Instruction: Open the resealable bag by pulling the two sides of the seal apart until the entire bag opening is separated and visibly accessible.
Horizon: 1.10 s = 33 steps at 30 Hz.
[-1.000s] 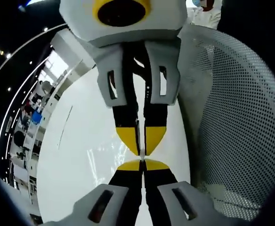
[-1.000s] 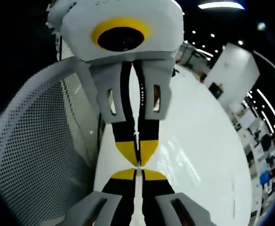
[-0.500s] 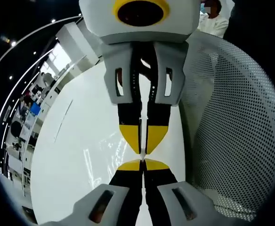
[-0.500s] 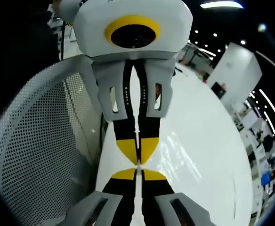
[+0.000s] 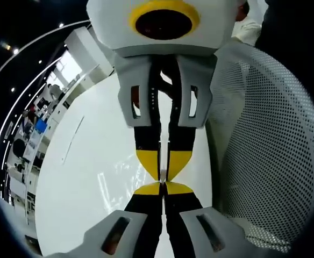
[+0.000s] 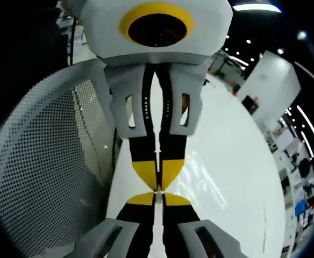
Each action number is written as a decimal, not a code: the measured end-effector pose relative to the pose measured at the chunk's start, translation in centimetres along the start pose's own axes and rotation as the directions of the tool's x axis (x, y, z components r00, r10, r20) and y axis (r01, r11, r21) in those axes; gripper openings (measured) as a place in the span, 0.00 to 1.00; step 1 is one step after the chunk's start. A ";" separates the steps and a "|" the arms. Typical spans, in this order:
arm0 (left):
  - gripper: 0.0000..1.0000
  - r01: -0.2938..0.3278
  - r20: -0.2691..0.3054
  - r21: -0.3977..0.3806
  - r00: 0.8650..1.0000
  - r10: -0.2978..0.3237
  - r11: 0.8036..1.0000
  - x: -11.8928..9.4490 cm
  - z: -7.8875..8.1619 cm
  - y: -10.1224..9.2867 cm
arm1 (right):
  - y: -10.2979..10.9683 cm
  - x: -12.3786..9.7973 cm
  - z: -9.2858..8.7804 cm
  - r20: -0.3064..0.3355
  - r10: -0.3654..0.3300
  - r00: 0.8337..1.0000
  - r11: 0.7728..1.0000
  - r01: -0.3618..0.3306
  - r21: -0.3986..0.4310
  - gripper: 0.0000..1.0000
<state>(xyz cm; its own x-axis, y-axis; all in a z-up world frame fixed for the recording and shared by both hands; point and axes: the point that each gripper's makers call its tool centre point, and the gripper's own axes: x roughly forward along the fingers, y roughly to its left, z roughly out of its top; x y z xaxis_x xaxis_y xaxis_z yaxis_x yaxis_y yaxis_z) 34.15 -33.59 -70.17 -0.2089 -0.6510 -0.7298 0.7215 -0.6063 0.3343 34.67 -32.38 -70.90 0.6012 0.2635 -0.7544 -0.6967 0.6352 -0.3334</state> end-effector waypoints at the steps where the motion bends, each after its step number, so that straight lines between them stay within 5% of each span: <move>1: 0.00 0.006 0.001 -0.011 1.000 -0.006 1.000 0.0 0.0 -0.1 | 0.1 0.0 -0.1 0.000 0.006 1.000 1.000 -0.006 0.005 0.00; 8: 0.00 0.043 -0.016 -0.022 0.999 -0.043 0.999 0.2 -0.1 -0.6 | 0.5 0.2 -0.3 0.000 0.023 1.000 1.000 -0.023 0.014 0.00; 33: 0.00 0.009 0.008 -0.014 1.000 -0.009 1.000 -0.3 0.0 -0.4 | 0.3 0.1 -1.4 -0.019 0.002 1.000 0.999 -0.001 0.038 0.00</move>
<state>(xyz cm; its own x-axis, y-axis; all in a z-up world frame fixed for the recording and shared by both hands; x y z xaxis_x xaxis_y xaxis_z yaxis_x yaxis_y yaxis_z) 33.93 -33.19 -70.10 -0.2207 -0.6495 -0.7276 0.7286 -0.6057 0.3198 33.93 -33.16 -71.86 0.5924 0.2512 -0.7655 -0.6820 0.6621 -0.3105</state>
